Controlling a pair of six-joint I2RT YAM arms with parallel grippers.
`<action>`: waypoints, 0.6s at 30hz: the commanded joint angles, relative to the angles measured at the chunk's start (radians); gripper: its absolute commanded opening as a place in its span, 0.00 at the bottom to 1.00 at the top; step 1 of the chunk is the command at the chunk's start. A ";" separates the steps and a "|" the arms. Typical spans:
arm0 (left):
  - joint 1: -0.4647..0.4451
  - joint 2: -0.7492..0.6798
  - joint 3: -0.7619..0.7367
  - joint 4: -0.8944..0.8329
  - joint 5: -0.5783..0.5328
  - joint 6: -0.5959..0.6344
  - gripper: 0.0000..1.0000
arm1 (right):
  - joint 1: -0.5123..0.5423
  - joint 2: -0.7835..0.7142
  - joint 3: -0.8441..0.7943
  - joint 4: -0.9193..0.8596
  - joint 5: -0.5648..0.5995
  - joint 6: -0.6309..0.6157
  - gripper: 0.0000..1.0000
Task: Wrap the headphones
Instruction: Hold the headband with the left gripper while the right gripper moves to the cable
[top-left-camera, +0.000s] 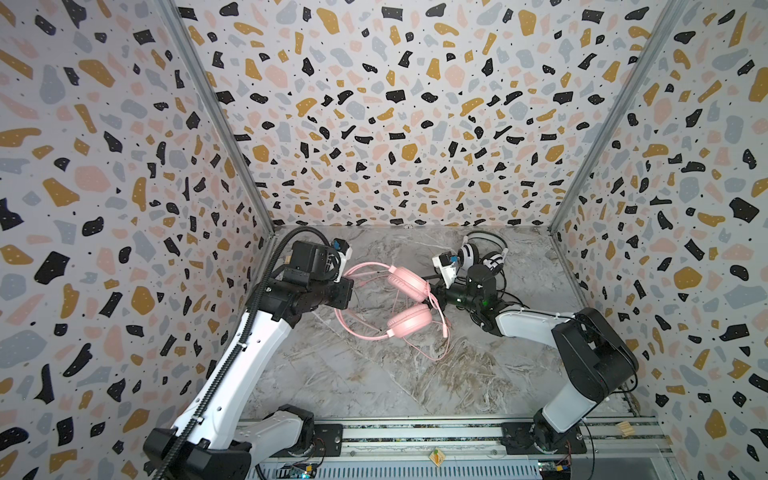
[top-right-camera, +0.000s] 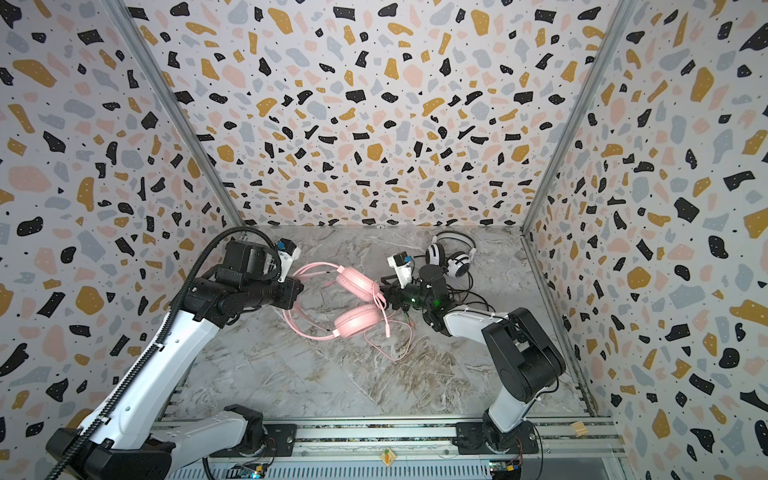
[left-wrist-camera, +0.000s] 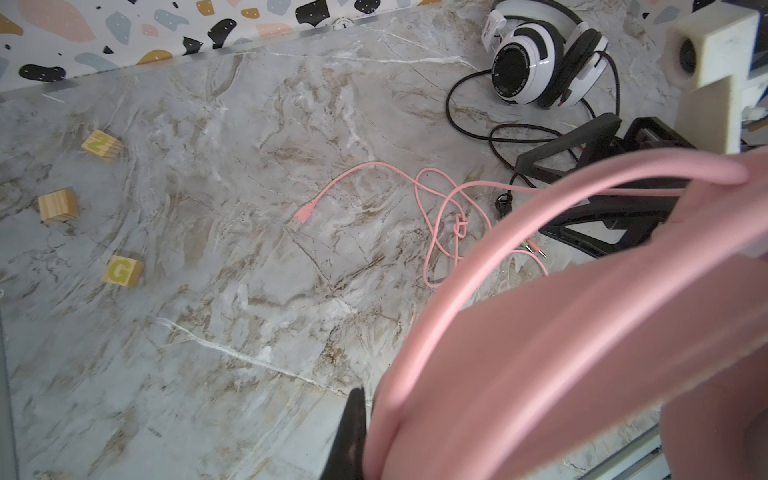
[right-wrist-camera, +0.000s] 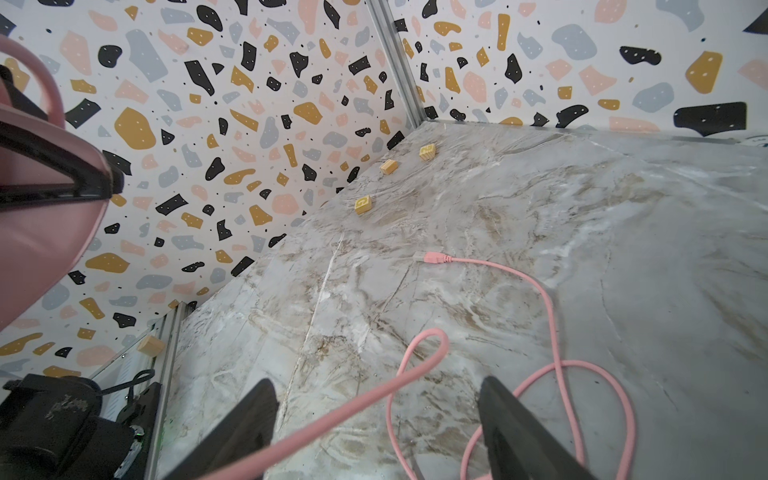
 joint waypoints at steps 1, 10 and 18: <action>0.004 -0.034 0.023 0.047 0.125 -0.032 0.00 | 0.003 0.019 0.033 0.072 -0.037 0.011 0.79; 0.003 -0.047 0.047 0.034 0.317 -0.107 0.00 | 0.005 0.097 0.079 0.176 -0.113 0.085 0.80; 0.003 -0.058 0.051 0.044 0.334 -0.132 0.00 | 0.003 0.128 0.069 0.340 -0.163 0.204 0.70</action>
